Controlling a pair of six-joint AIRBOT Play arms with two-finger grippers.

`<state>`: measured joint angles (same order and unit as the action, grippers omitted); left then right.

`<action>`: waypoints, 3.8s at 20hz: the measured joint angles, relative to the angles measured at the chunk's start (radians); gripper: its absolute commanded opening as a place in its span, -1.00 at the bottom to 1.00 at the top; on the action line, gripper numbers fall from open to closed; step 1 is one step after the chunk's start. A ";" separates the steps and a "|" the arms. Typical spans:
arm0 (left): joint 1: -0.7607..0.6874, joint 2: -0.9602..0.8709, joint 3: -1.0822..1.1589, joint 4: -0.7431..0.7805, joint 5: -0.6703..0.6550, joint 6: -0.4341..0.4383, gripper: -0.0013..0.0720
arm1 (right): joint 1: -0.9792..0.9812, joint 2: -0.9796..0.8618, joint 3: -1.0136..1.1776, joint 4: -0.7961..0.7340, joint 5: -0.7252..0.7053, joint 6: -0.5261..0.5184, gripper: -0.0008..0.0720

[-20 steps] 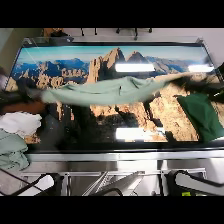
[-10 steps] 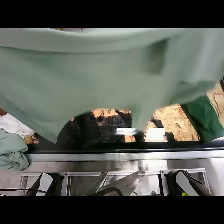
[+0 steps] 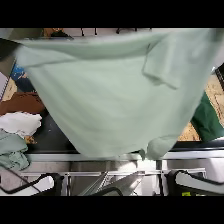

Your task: Fold the shirts.

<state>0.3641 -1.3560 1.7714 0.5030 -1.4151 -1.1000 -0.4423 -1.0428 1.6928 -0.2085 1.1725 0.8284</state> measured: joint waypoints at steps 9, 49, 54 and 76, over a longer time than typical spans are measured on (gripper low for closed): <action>-0.175 -0.548 0.103 0.262 0.207 -0.057 -0.93 | 0.162 -0.550 0.011 -0.112 -0.235 -0.010 -0.93; -0.126 -0.356 -0.376 0.642 -0.001 -0.216 0.94 | -0.095 -0.145 -0.266 -0.713 0.200 0.315 0.28; -0.073 -0.258 -0.690 0.556 0.047 -0.144 0.65 | -0.254 0.024 -0.578 -0.715 0.211 0.340 0.28; -0.100 -0.238 -0.727 0.352 0.069 -0.027 -0.93 | 0.084 0.062 -1.156 -0.557 -0.031 0.285 -0.92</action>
<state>0.2642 -1.5940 1.0439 0.8555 -1.3457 -1.1275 -0.3580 -0.9810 0.5365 -0.7654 1.1419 1.1137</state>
